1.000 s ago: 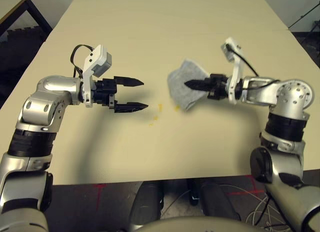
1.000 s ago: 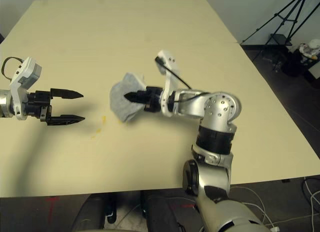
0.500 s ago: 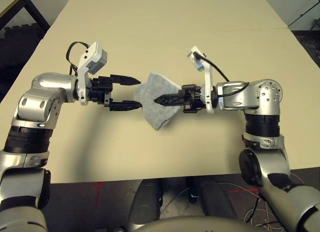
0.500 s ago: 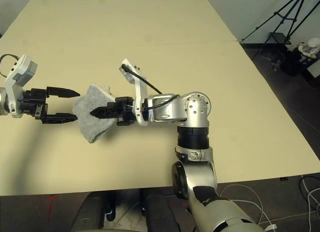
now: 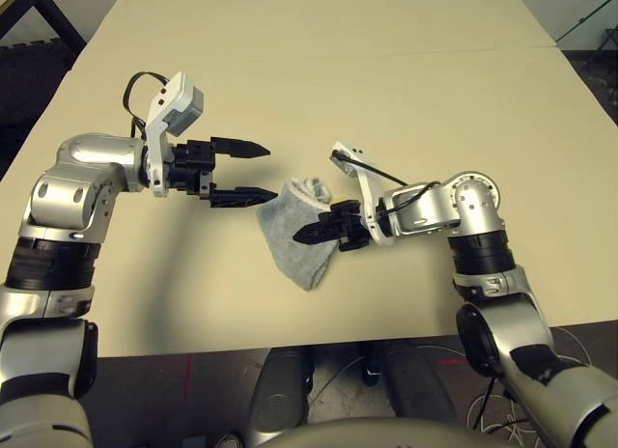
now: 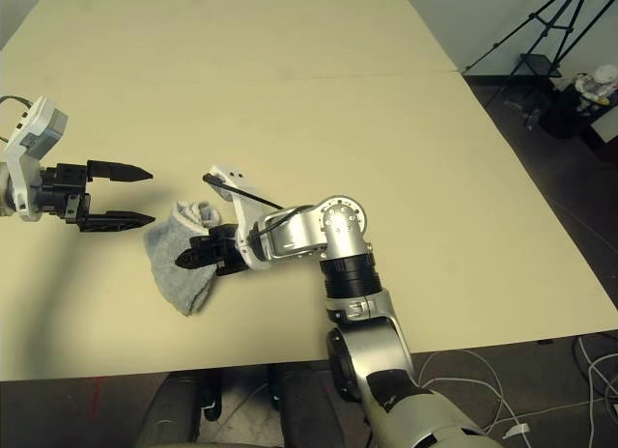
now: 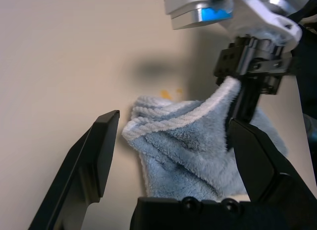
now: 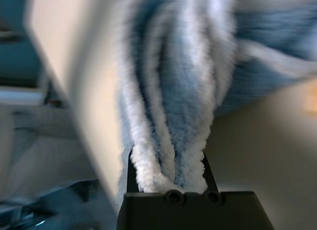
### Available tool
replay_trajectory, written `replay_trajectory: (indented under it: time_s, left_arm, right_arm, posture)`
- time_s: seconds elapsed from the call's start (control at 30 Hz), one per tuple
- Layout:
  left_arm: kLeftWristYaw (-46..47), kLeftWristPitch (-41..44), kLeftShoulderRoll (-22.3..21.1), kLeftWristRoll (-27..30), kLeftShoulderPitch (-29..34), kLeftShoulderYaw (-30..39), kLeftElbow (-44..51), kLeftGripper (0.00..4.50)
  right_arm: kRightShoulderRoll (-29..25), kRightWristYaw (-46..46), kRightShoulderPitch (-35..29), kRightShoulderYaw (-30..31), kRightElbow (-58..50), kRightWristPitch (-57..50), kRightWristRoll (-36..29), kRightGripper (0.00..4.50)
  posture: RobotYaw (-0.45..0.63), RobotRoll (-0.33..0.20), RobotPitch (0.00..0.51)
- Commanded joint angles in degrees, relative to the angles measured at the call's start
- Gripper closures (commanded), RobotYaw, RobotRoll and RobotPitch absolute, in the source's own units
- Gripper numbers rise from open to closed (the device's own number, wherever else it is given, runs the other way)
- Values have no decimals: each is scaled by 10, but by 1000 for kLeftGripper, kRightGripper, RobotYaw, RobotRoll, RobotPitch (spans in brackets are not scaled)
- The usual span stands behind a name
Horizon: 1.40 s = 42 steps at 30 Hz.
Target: Wipe the water off the table with a rag.
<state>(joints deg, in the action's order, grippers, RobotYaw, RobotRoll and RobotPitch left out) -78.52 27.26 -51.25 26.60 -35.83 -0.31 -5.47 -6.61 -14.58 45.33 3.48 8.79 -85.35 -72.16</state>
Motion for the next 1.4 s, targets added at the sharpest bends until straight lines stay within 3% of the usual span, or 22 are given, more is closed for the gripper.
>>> replay_trajectory:
  time_s: [0.03, 0.27, 0.53, 0.83, 1.13, 1.4]
  left_arm:
    - [-4, 5, 3, -4, 0, -8, 5, 0]
    - [-8, 5, 7, -4, 0, -14, 5, 0]
    - [-14, 1, 9, -9, -8, -19, -5, 0]
    - [-18, -5, 19, -18, -20, -25, -20, 0]
    - [-26, -6, 24, -24, -30, -26, -28, 0]
    - [-33, -11, 27, -30, -33, -28, -36, 0]
  right_arm:
    - [-29, 23, 15, -9, -10, 51, 90, 4481]
    - [-47, 40, 27, -74, -28, 42, 145, 4481]
    - [-80, 48, 14, -158, -95, -59, 169, 4481]
    - [-171, 43, -71, -198, -109, -72, 118, 4481]
    - [-223, 27, -167, -231, -128, -72, 96, 4481]
    - [-300, 35, -179, -239, -116, -72, 91, 4481]
  posture:
    - [1, 0, 233]
    - [-12, 0, 240]
    - [-28, 0, 244]
    - [-48, 0, 246]
    - [-53, 0, 253]
    - [-69, 0, 256]
